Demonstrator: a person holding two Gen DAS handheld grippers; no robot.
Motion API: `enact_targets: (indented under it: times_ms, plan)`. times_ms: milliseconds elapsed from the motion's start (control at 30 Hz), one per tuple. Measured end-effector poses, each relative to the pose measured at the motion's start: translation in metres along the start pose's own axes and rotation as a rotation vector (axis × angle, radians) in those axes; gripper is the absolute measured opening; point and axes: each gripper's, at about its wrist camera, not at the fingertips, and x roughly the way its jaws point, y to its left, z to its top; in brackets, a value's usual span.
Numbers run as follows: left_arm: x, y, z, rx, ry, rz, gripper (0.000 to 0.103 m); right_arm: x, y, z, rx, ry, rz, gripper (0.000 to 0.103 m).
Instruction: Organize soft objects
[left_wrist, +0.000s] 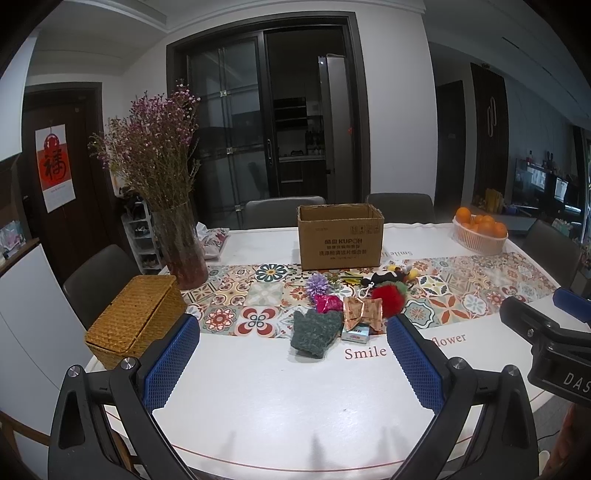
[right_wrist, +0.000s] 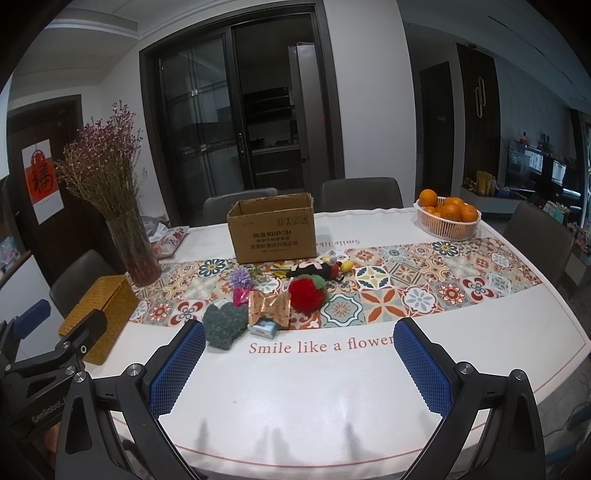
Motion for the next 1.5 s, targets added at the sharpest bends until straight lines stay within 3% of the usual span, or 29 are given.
enact_targets:
  times_ms: [500,833,1200,1500]
  plan:
    - [0.029,-0.012,-0.018,0.003,0.053,-0.006,0.103,0.042,-0.009,-0.003,-0.002,0.068,0.059,0.103]
    - [0.099,0.004,-0.006,0.039,0.124,-0.071,0.1,0.113,0.013,0.018,0.028,0.157,0.068,0.103]
    - [0.182,0.011,-0.005,0.066,0.236,-0.192,0.097,0.188,0.03,0.023,0.048,0.259,0.075,0.103]
    - [0.236,0.002,-0.025,0.081,0.325,-0.196,0.097,0.252,0.026,0.014,0.045,0.36,0.116,0.103]
